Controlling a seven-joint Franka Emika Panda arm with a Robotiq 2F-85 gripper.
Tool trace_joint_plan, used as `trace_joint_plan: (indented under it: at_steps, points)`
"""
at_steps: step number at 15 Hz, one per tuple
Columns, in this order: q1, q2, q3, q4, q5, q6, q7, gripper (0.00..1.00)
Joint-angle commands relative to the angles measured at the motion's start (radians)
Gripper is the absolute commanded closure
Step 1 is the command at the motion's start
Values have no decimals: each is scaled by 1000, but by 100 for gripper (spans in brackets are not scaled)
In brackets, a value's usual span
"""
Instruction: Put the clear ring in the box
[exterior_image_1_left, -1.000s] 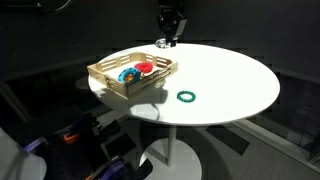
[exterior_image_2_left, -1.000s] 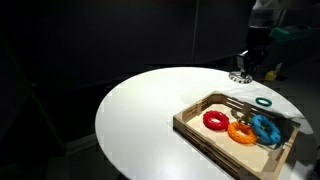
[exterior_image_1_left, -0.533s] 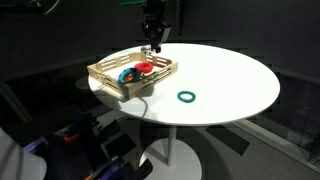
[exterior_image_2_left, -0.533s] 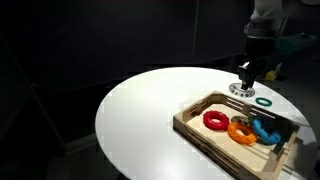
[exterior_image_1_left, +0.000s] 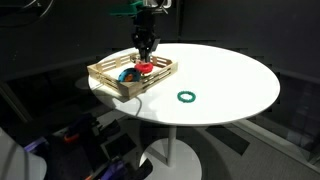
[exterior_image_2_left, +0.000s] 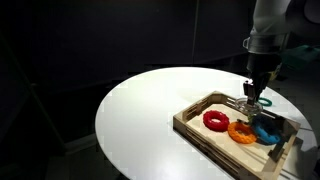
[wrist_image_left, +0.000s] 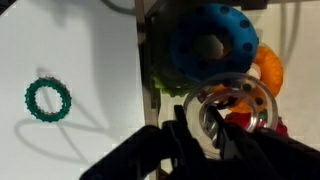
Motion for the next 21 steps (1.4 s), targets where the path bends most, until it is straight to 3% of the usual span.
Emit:
trace_joint_plan:
  at_steps: [1, 3, 4, 5, 7, 12, 21]
  points:
    - [3, -14, 9, -22, 17, -21, -44, 91]
    - [6, -12, 12, -28, 14, -33, -53, 90]
    - [7, -11, 13, -30, 12, -40, -58, 74]
    - [8, -10, 13, -31, 11, -46, -61, 49]
    - [8, -7, 14, -29, 10, -57, -64, 41]
    - [2, -20, 8, -20, 23, -84, -86, 2]
    - [-46, -65, -38, 38, 71, -132, -53, 0]
